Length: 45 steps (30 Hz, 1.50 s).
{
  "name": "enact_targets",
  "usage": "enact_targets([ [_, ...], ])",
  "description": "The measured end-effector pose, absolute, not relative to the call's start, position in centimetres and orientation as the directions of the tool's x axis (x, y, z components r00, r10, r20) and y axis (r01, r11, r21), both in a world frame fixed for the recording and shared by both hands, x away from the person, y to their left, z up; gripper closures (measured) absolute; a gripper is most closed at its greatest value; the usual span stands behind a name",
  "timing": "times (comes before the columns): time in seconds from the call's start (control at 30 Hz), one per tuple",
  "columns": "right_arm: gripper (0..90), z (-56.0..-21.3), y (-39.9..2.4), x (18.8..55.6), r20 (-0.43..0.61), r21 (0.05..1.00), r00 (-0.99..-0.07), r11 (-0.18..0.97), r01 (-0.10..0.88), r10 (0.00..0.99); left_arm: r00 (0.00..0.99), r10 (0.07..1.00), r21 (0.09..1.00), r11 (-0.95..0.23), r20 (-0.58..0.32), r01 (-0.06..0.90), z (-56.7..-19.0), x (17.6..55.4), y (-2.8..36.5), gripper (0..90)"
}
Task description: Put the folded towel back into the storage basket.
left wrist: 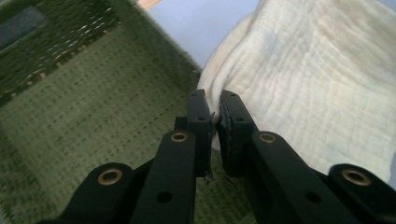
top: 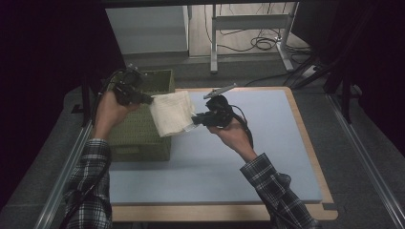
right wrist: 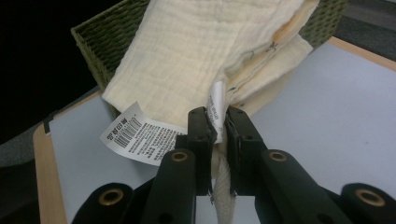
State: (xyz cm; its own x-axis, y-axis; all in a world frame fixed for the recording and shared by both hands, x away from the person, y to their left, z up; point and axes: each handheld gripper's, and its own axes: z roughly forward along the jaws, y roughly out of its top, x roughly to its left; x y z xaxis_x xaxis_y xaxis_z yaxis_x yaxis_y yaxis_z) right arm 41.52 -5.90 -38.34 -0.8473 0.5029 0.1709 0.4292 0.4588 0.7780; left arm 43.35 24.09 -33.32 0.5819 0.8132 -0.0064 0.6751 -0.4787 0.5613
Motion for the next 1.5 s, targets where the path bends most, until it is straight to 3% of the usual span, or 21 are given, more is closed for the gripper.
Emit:
enact_targets([
  [0.9, 80.9, -41.0, 6.9, 41.3, 0.198, 0.746, -0.872, 0.508, 0.43, 0.448, 0.443, 0.893, 0.493, -0.419, 0.075, 0.762, -35.9, 42.6, 31.9, 84.4],
  [1.17, 80.8, -43.0, 9.7, 41.4, 0.198, 0.695, -0.847, 0.54, 0.476, 0.493, 0.434, 0.898, 0.484, -0.413, 0.075, 0.771, -38.0, 43.2, 32.6, 84.2],
  [1.5, 80.1, -44.2, 10.3, 41.5, 0.206, 0.641, -0.816, 0.555, 0.53, 0.54, 0.452, 0.887, 0.457, -0.443, 0.096, 0.771, -40.3, 44.2, 31.6, 83.9],
])
